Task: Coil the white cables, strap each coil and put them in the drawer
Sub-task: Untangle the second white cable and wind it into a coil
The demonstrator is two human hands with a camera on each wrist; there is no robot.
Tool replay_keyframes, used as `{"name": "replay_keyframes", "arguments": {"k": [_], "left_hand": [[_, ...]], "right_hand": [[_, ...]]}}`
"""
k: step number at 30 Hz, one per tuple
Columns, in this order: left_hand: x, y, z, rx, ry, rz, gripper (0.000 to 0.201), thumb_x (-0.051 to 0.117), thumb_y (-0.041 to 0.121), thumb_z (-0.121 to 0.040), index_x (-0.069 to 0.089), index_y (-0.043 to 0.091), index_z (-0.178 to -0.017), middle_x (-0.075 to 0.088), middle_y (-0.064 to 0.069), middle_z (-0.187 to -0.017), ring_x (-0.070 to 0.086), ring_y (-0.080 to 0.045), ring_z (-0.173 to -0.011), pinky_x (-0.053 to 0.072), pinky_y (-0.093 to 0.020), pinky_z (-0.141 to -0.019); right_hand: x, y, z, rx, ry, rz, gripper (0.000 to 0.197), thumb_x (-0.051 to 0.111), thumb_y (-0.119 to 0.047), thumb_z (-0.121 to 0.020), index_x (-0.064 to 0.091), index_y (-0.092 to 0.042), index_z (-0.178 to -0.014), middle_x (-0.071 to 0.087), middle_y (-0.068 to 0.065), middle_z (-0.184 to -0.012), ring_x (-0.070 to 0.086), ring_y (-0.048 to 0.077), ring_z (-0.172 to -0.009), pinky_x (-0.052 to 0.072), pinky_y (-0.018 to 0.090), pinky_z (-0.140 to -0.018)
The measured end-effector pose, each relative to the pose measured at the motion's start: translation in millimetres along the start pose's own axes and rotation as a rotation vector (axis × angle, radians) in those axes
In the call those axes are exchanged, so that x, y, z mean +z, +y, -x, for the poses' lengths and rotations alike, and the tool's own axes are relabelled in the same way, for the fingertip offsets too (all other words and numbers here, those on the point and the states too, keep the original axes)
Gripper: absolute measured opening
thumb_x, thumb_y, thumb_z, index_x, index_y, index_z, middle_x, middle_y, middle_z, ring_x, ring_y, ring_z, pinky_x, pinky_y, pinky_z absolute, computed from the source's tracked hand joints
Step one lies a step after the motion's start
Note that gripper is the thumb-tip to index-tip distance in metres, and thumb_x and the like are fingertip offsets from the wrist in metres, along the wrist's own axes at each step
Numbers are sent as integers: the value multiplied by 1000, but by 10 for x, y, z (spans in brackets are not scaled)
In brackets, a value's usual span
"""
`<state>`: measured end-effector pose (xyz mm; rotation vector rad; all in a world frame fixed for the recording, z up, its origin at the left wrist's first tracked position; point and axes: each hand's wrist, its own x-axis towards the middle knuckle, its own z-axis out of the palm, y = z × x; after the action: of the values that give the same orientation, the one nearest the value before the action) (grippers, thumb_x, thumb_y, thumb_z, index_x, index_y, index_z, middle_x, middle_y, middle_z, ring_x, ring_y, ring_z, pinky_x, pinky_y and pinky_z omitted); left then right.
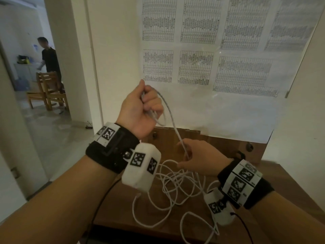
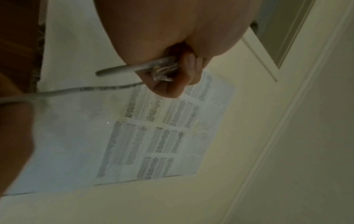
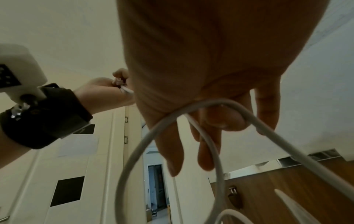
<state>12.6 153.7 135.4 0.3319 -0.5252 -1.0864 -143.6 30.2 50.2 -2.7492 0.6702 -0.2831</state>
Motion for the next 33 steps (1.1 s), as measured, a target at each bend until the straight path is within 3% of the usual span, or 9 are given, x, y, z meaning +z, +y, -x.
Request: {"name": "replay_keyframes", "arguments": {"k": [4, 7, 10, 13, 16, 20, 26, 30, 33], "left_hand": [[14, 94, -53, 172, 59, -17, 39, 43, 38, -106, 47, 17, -74, 46, 5, -58, 45, -9, -45, 48, -22, -50], [24, -66, -14, 295, 67, -504, 29, 36, 32, -109, 50, 14, -91, 76, -5, -88, 73, -17, -80, 59, -34, -77], [-75, -298, 38, 325, -77, -1160, 26, 31, 32, -110, 47, 11, -108, 77, -1, -110, 73, -16, -103, 56, -38, -91], [-199, -486, 80, 281, -269, -1671, 20, 38, 37, -108, 48, 22, -100, 76, 9, -101, 72, -15, -96, 55, -38, -85], [-321, -585, 74, 286, -360, -2048, 22, 37, 42, -106, 40, 28, -90, 62, 8, -77, 61, -17, -72, 49, -39, -70], [-367, -598, 55, 316, -412, -2297, 22, 31, 45, -106, 34, 28, -93, 53, 5, -77, 52, -21, -68, 45, -40, -66], [-388, -519, 8, 263, -378, -2306, 33, 31, 45, -106, 50, 22, -92, 59, 6, -79, 55, -18, -71, 45, -37, -70], [-434, -355, 33, 24, -319, -1687, 48, 38, 30, -108, 64, 13, -72, 54, 7, -48, 46, -4, -42, 40, -16, -50], [-446, -253, 66, -236, -242, -1067, 61, 33, 54, -99, 60, 5, -74, 34, 5, -40, 26, -6, -30, 21, -14, -35]], "right_hand": [[-29, 47, -7, -2, 30, -107, 23, 64, -22, -93, 57, -32, -112, 67, -9, -102, 66, 8, -88, 57, 35, -86], [-33, -3, -31, -44, -8, -133, 36, 51, -16, -99, 56, -35, -130, 64, -13, -93, 62, 4, -82, 53, 28, -77], [-45, -67, -13, -94, -49, -122, 40, 47, -17, -101, 57, -32, -137, 64, -15, -93, 58, 0, -80, 45, 23, -73], [-109, -148, 51, -147, -98, -241, 28, 50, -14, -100, 69, -25, -118, 66, -14, -92, 60, -2, -80, 48, 24, -75], [-169, -171, 79, -196, -155, -371, 30, 53, -5, -96, 74, -25, -103, 70, -3, -98, 66, 16, -86, 56, 39, -84], [-168, -48, 89, -118, -172, -474, 27, 59, -10, -93, 78, -26, -82, 72, 8, -77, 63, 33, -69, 54, 50, -76], [-281, -20, 103, -98, 12, -502, 32, 62, -26, -97, 76, -4, -80, 62, 3, -54, 55, 13, -47, 45, 23, -54], [-463, 122, 79, 59, 352, -818, 56, 46, -43, -103, 65, -1, -71, 40, -5, -46, 35, 12, -40, 33, 27, -47], [-505, 215, 26, 161, 515, -818, 61, 41, -60, -99, 61, -11, -69, 41, -6, -51, 37, 10, -45, 35, 27, -49]]}}
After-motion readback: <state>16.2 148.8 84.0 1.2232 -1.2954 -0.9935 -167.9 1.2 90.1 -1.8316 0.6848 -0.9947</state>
